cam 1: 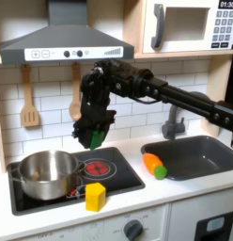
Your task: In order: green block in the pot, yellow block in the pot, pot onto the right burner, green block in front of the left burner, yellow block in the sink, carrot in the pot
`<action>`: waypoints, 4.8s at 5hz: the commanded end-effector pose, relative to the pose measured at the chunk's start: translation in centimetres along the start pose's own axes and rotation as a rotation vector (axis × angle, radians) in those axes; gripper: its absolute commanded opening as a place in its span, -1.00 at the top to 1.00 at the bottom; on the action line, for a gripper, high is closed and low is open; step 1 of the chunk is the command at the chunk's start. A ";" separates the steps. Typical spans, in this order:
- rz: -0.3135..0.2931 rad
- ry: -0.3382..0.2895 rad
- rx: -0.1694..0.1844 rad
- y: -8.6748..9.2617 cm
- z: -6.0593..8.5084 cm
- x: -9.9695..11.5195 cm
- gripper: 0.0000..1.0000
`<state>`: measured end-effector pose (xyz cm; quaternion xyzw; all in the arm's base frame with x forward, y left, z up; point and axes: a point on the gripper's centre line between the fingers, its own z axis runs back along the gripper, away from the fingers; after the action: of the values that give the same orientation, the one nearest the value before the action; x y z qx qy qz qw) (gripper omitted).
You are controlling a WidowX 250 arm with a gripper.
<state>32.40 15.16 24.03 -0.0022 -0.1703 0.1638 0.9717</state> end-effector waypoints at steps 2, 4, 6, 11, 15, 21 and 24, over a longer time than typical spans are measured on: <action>0.059 -0.026 0.044 3.2 -0.5 2.8 1.00; 0.076 -0.016 0.056 4.4 -1.3 3.7 1.00; 0.094 -0.004 0.071 5.2 -2.4 3.8 1.00; 0.089 -0.018 0.099 6.1 -2.9 4.2 -1.00; 0.045 -0.013 0.060 5.2 -2.1 4.0 -1.00; -0.055 0.101 -0.024 0.0 1.8 -1.4 -1.00; -0.008 0.147 -0.021 -0.4 3.2 -5.3 -1.00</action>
<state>27.01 12.64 25.41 -0.0240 -0.1000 0.1528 0.9829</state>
